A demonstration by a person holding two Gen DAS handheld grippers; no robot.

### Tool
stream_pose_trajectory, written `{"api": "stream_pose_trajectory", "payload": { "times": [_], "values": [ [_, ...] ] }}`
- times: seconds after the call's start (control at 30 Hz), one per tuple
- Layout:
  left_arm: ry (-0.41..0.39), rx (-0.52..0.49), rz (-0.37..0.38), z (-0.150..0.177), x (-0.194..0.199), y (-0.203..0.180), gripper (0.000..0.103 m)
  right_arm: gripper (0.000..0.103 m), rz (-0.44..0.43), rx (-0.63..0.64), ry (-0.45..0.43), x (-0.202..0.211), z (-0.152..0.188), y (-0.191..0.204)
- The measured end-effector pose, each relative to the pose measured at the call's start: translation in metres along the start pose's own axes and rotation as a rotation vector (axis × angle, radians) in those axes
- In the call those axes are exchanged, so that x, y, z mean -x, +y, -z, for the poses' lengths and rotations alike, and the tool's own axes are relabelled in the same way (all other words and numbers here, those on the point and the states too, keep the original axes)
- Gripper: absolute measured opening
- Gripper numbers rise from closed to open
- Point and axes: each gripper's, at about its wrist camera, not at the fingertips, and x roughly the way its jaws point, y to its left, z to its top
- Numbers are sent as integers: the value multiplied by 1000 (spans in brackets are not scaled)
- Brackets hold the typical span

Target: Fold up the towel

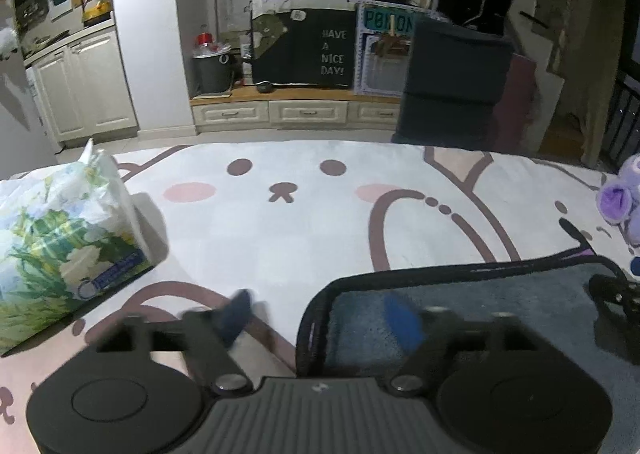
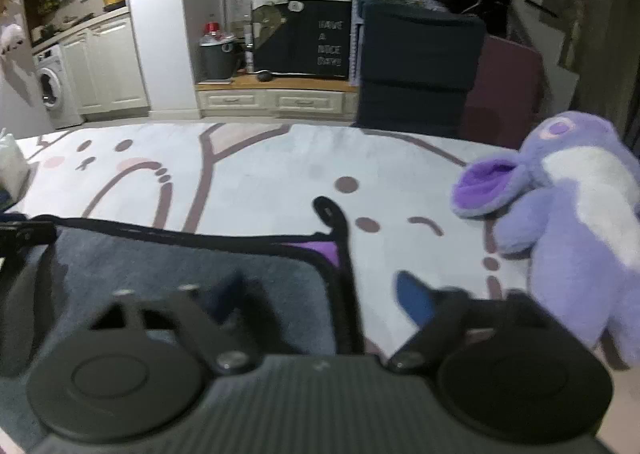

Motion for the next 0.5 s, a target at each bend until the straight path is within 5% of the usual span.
{"api": "stream_pose_trajectory", "payload": {
  "times": [0.2,0.5],
  "values": [
    [16,8,8,-8,15,-4,103,103,-9,-24,16,10,-11,-1],
    [46,26,25,-18,52,-11,103,103,-9,-29,31,45,-22,3]
  ]
}}
